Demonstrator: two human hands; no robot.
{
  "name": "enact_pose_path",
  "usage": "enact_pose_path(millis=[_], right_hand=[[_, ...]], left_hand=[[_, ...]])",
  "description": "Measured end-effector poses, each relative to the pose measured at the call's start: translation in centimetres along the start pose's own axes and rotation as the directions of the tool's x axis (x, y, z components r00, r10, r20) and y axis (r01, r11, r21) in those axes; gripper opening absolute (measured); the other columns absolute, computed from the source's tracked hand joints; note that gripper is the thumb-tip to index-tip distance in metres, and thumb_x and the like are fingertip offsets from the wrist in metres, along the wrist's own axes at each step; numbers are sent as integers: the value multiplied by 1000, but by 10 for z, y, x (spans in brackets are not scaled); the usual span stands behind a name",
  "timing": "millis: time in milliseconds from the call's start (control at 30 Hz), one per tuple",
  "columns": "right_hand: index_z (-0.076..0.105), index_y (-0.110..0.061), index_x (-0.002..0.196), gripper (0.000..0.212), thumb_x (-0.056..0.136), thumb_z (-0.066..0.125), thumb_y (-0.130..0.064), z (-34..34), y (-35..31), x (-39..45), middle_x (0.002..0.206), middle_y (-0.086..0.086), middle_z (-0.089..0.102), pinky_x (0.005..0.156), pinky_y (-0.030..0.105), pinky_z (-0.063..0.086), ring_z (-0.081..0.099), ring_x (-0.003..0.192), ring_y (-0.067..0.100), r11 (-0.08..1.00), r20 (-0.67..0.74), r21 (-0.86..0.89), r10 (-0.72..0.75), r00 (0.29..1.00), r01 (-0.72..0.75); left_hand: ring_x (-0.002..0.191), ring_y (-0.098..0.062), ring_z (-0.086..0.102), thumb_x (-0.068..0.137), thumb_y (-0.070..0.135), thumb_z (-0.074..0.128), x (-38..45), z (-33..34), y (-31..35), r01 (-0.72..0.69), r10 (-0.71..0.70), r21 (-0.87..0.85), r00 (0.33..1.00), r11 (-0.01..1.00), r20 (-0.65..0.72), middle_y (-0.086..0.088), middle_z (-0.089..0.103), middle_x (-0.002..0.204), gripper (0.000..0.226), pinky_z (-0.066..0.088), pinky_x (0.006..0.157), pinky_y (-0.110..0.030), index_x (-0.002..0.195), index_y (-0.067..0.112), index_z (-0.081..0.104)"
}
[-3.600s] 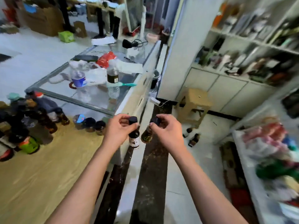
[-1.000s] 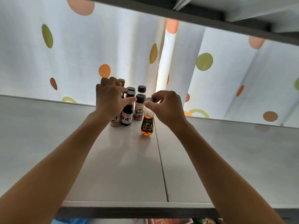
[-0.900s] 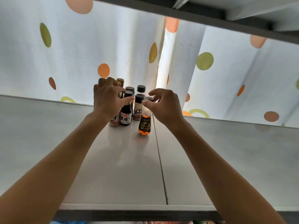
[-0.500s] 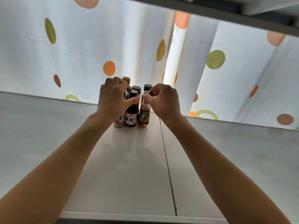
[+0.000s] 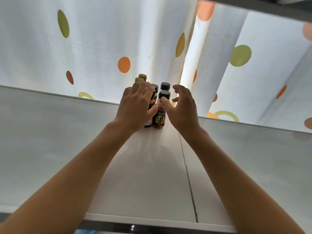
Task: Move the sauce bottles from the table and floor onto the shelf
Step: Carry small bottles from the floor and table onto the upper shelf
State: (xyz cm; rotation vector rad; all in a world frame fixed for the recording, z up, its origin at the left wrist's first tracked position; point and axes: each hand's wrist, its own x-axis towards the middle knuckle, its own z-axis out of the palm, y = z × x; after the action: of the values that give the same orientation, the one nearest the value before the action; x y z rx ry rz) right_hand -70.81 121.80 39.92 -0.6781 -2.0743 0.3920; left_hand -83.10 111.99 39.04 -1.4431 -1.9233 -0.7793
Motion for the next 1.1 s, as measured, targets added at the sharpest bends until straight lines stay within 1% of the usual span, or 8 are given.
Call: enact_pose_path(millis=[200,267,400,533,633,800,900,1100], right_hand=[[51,-9,132,49,90,67,-29,-1,13,-8,129,8,58,86,37,54,59,113,24,953,2,-251,-175,984,170],[49,-8,136,54,89,67,-27,1,15,-9,136,11,55,97,41,52,55,122,27,936,57,-290,-190,980,198],[34,-12,151,67,93,62,-31,-8,11,-20,158,10,35,118,42,32,32,146,26,940,138,-317,-85,987,125],[37,-14,149,68,90,68,-24,-27,4,-48,156,6,39,116,39,34,38,143,24,952,185,-238,-151,971,193],[34,-13,151,72,88,70,-22,-47,3,-64,154,5,42,112,31,30,42,140,24,970,167,-159,-158,973,185],[31,-14,152,72,91,67,-24,-87,3,-98,158,5,36,117,44,34,36,144,26,977,222,-70,-181,958,201],[33,-15,152,69,92,66,-26,-107,4,-124,158,4,35,118,44,32,33,146,24,964,280,-9,-252,926,265],[55,-7,137,48,91,66,-14,-132,1,-187,137,11,59,104,42,49,56,125,27,879,255,210,-473,843,429]], left_hand=[[146,-27,24,92,34,55,-3,0,5,-23,21,23,996,999,91,-10,39,151,60,23,116,-47,144,8,39],[148,-26,16,94,36,52,-2,0,7,-24,21,24,994,999,106,-10,32,156,62,18,118,-50,146,8,35],[150,-24,11,96,38,48,0,-8,22,7,-2,-32,992,999,126,-7,26,159,63,14,119,-52,149,10,30],[149,-20,14,100,51,29,-4,-26,47,56,-52,-12,980,998,190,-2,30,157,60,14,120,-51,149,16,32],[148,-20,17,101,49,29,-22,-43,70,138,-132,-20,975,990,181,-1,29,158,59,14,120,-48,150,16,30],[149,-21,15,102,44,31,-63,-65,110,210,-232,128,954,969,189,-4,27,159,57,15,119,-48,151,14,27],[149,-20,12,102,45,31,-93,-81,142,280,-309,184,939,942,151,-3,23,160,59,14,119,-47,152,16,25],[149,-20,14,98,45,33,-174,-116,198,422,-439,176,895,889,75,-1,17,162,61,21,117,-44,153,21,22]])
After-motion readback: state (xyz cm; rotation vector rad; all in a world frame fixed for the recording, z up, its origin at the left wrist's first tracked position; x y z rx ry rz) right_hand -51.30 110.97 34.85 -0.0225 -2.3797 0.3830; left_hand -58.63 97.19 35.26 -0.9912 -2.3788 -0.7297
